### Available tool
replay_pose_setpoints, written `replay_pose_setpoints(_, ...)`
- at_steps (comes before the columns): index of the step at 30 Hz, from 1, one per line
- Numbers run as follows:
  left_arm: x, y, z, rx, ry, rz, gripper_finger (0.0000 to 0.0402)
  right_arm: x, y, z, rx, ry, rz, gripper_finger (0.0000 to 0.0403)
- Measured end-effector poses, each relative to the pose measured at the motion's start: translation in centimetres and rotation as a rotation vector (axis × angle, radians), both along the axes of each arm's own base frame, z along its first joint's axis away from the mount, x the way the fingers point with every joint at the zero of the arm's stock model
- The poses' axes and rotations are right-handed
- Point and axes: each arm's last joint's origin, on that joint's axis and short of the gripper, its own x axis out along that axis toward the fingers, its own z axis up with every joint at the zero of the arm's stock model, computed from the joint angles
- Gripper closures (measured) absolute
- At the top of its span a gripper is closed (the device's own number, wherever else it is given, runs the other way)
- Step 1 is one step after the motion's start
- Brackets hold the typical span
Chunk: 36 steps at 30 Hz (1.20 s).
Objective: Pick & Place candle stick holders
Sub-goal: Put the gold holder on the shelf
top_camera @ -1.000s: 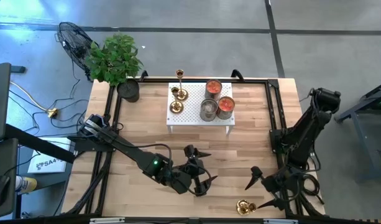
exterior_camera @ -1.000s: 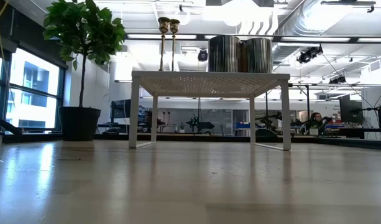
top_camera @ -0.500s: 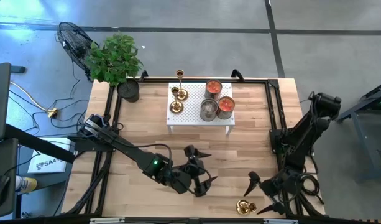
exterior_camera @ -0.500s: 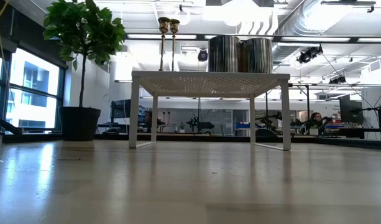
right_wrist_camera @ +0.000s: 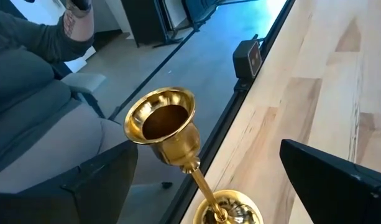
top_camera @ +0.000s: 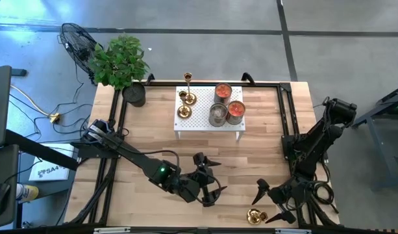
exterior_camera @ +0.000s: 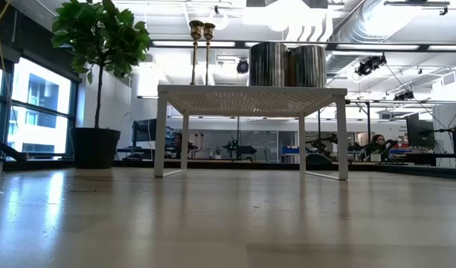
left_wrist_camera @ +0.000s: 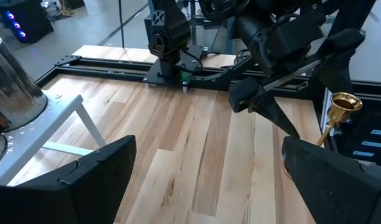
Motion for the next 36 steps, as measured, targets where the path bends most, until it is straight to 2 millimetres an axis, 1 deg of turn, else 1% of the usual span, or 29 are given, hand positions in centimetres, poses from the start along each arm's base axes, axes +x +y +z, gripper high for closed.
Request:
replay_pose_setpoints(6, 0.0, 0.0, 0.0, 0.001, 0.0, 0.002, 0.0004, 0.1, 0.2, 0.7, 0.049, -0.046, 0.006, 0.0016)
replay_pose_setpoints(11, 0.0, 0.0, 0.0, 0.004, 0.004, 0.002, 0.0004, 0.6, 1.2, 1.5, 0.035, -0.04, 0.025, 0.0018)
replay_pose_setpoints(14, 0.0, 0.0, -0.1, 0.005, 0.007, 0.002, 0.0004, 0.9, 1.8, 1.2, -0.03, -0.021, 0.037, 0.0016)
replay_pose_setpoints(17, -0.1, 0.0, -0.1, 0.001, 0.014, 0.0, 0.0004, 1.1, 2.2, 0.7, -0.056, -0.003, 0.04, 0.0016)
replay_pose_setpoints(25, -0.1, 0.0, -0.2, 0.002, 0.019, -0.002, 0.0004, 1.7, 2.0, 0.7, -0.06, -0.005, 0.018, 0.0024)
replay_pose_setpoints(30, -0.1, 0.0, -0.2, 0.001, 0.019, -0.002, 0.0004, 2.2, 1.7, 0.7, -0.056, 0.0, 0.001, 0.0042)
replay_pose_setpoints(36, -0.1, 0.0, -0.2, 0.001, 0.019, -0.003, 0.0004, 2.3, 1.6, 0.7, -0.049, 0.01, 0.016, 0.0083)
